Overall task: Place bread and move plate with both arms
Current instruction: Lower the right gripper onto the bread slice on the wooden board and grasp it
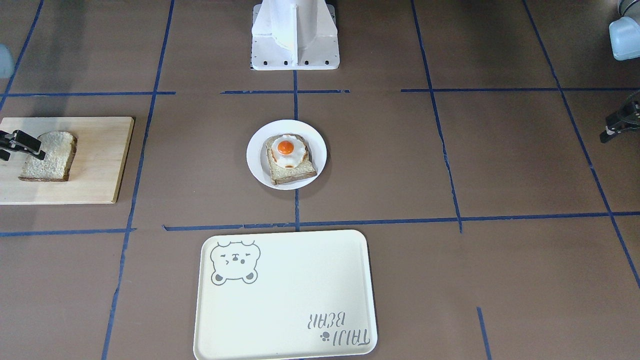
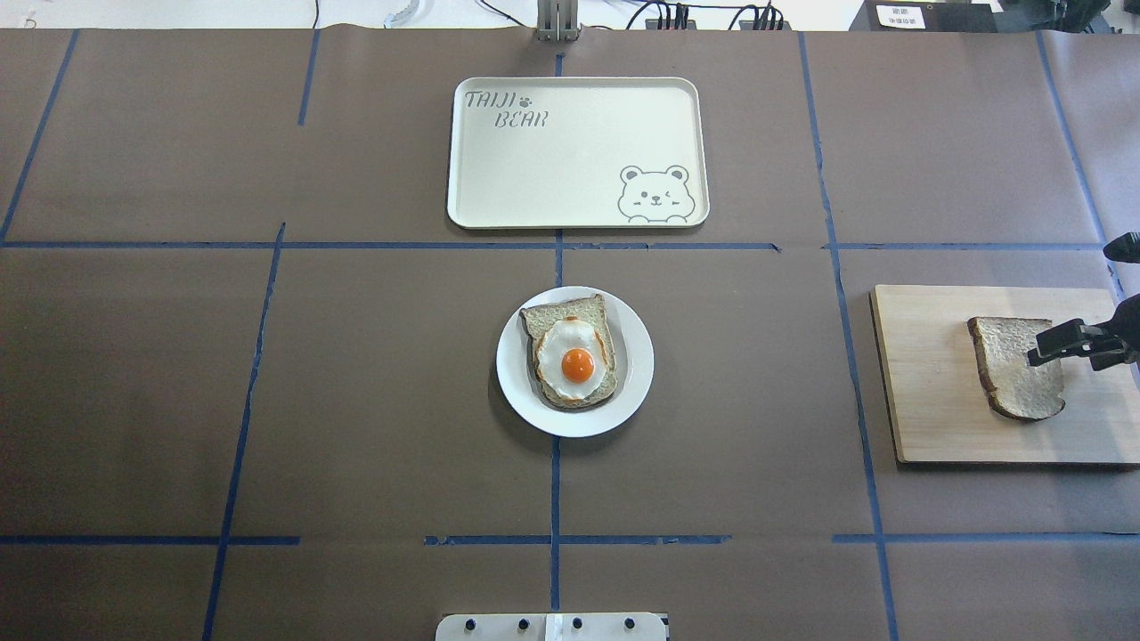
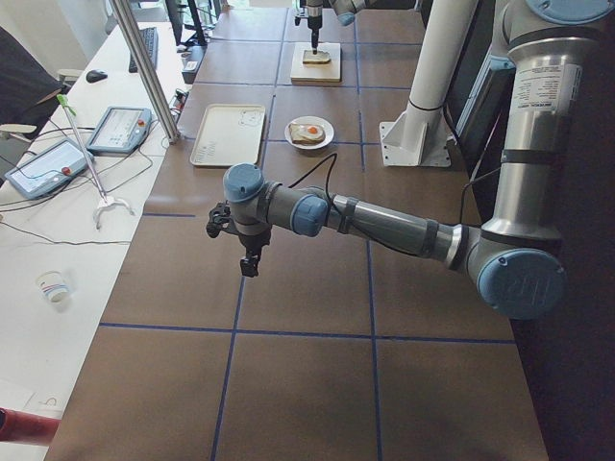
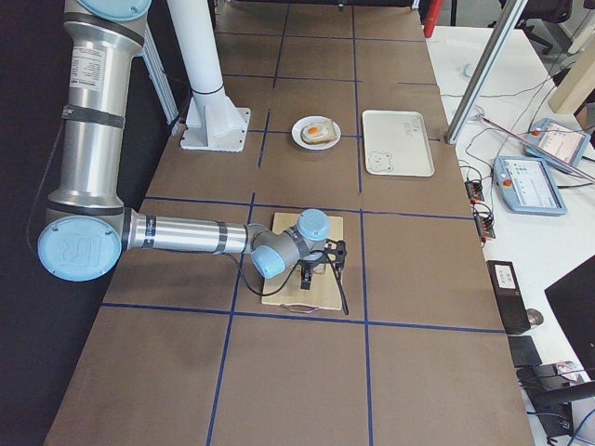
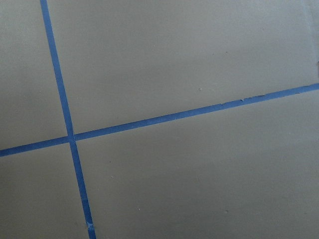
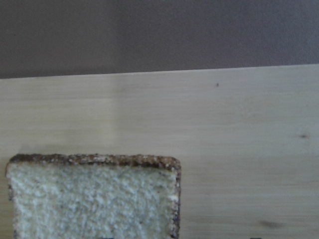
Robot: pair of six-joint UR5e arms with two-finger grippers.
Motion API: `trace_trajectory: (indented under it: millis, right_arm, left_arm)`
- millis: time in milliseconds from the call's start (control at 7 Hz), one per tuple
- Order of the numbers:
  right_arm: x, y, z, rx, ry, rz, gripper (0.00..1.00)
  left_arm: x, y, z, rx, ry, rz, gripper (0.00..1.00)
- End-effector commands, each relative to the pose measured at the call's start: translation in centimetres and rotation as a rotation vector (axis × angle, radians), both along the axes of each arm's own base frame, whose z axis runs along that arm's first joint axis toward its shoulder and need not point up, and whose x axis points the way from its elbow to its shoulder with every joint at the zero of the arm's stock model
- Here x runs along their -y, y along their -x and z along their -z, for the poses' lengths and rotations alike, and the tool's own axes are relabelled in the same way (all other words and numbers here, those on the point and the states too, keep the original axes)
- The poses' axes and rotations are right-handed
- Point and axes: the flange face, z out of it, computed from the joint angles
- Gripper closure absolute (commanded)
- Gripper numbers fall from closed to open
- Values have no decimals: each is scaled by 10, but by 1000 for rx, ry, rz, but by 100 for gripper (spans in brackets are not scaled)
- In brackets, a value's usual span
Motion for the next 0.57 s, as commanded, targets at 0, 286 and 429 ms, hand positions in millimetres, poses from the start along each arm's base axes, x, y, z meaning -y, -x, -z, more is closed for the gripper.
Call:
trace_trajectory:
  millis: [0,286,429]
  right_arm:
    - [0,0,-1,19,-18,0,12]
    - [-8,-6,17,37,-41,-1,12]
    - [-10,-7,21,41,-48,-1,12]
  left_arm:
    - [-1,0,-1,0,0,-1,0]
    - [-3,1,-4,2,6,-2,0]
    - [-3,1,-4,2,6,-2,0]
